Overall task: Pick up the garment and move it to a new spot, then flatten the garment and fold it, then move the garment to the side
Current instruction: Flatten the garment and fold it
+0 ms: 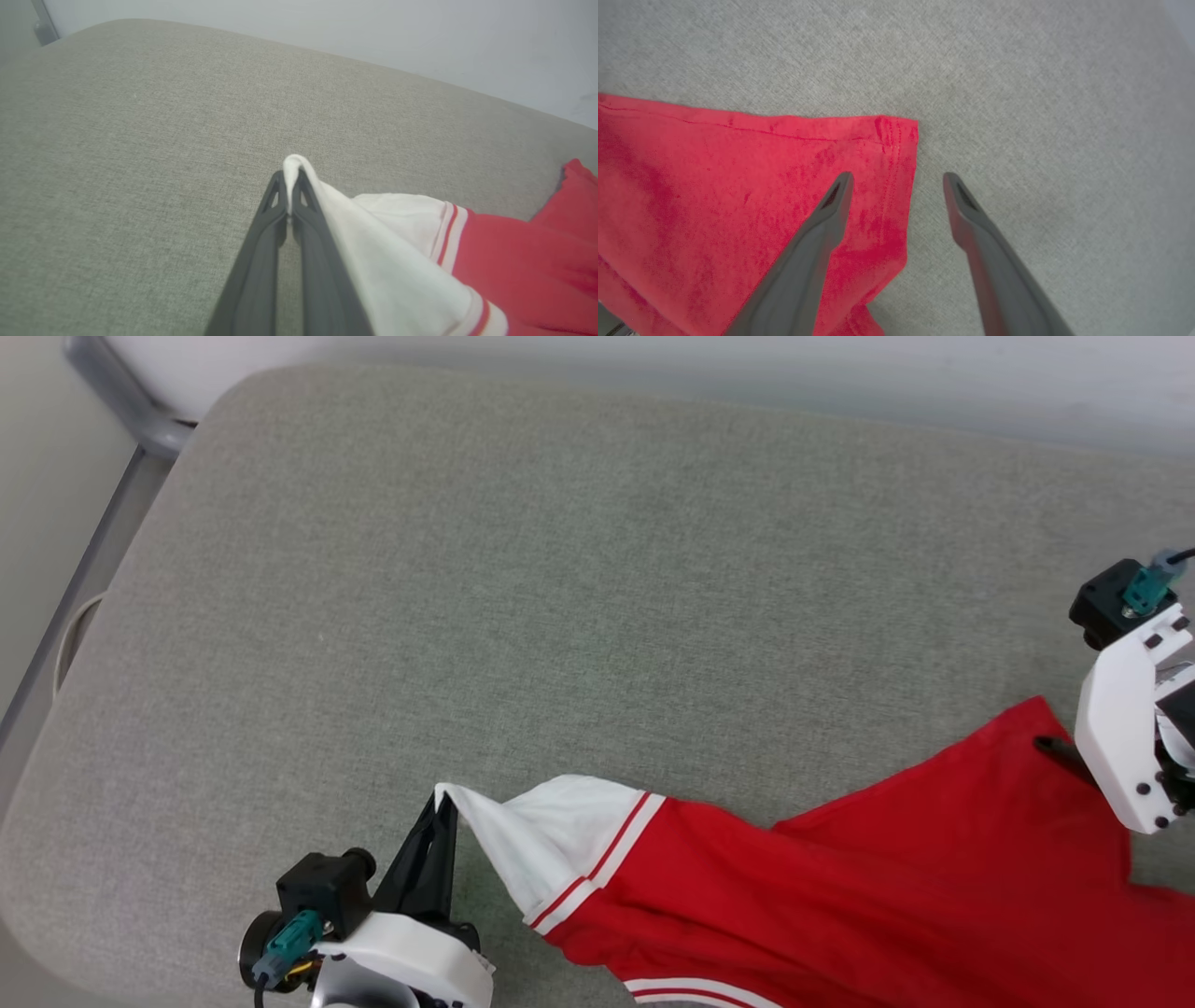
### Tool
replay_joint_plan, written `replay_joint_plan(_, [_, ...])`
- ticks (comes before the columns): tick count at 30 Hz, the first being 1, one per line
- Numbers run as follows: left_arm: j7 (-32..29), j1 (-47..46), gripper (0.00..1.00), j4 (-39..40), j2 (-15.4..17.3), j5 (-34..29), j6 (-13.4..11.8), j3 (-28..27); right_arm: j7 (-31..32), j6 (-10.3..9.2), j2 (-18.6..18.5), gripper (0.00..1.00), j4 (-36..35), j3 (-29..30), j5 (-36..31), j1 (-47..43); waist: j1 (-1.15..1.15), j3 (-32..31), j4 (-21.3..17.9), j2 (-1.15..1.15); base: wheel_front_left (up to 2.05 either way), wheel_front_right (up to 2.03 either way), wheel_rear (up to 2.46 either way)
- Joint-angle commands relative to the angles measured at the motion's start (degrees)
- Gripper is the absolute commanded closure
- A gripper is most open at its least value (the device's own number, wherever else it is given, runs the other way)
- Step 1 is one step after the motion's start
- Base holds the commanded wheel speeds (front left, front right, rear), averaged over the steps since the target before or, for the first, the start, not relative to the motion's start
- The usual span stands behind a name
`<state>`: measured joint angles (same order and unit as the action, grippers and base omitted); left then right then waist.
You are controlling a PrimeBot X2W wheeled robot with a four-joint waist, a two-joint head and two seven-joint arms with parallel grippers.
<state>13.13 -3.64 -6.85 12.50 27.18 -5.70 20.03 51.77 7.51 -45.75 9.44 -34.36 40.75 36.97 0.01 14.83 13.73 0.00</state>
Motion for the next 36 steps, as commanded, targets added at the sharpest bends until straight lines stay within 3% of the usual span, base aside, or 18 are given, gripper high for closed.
replay_joint_plan(1, [0.37,-1.03,1.0,-0.03,-0.15,-0.32,0.18,0.16,-0.3,-0.05,0.78,0.0,1.87,-0.76,-0.42,1.56,-0.01,1.06,0.86,0.0,0.0,0.0,0.0])
replay_joint_plan(13, [1.04,-3.46,1.0,-1.25,-1.02,-0.68,0.56,0.68,-3.42,-0.03,5.05,0.0,14.76,-10.97,1.57,1.33,-0.01,3.36,2.38,0.0,0.0,0.0,0.0])
replay_joint_plan(14, [1.09,-3.45,1.0,-1.31,-0.98,-0.63,0.47,0.55,-4.2,0.04,5.23,0.1,14.92,-11.82,1.93,1.35,-0.01,3.24,2.27,0.0,0.0,0.0,0.0])
replay_joint_plan(15, [1.12,-3.33,1.0,-1.41,-0.89,-0.58,0.38,0.47,-5.4,0.05,5.4,0.73,15.06,-12.28,2.24,1.73,-0.01,3.05,2.09,0.0,0.0,0.0,0.0])
replay_joint_plan(16, [1.17,-3.11,1.0,-1.5,-0.81,-0.53,0.29,0.42,-6.19,0.04,5.48,1.0,15.24,-12.7,2.59,2.19,-0.01,2.76,1.89,0.0,0.0,0.0,0.0])
replay_joint_plan(26, [0.35,-1.45,1.0,-0.79,1.11,-1.07,-0.05,0.74,-20.81,-0.05,5.52,1.0,16.37,-12.43,6.14,6.7,-0.01,-2.97,-1.08,0.0,0.0,0.0,0.0])
replay_joint_plan(36, [-1.21,-4.63,1.0,4.3,5.42,-2.6,-0.09,-0.54,-34.22,-0.05,4.69,1.0,13.42,-11.59,8.39,6.92,-0.01,-9.77,-5.25,0.0,0.0,0.0,0.0])
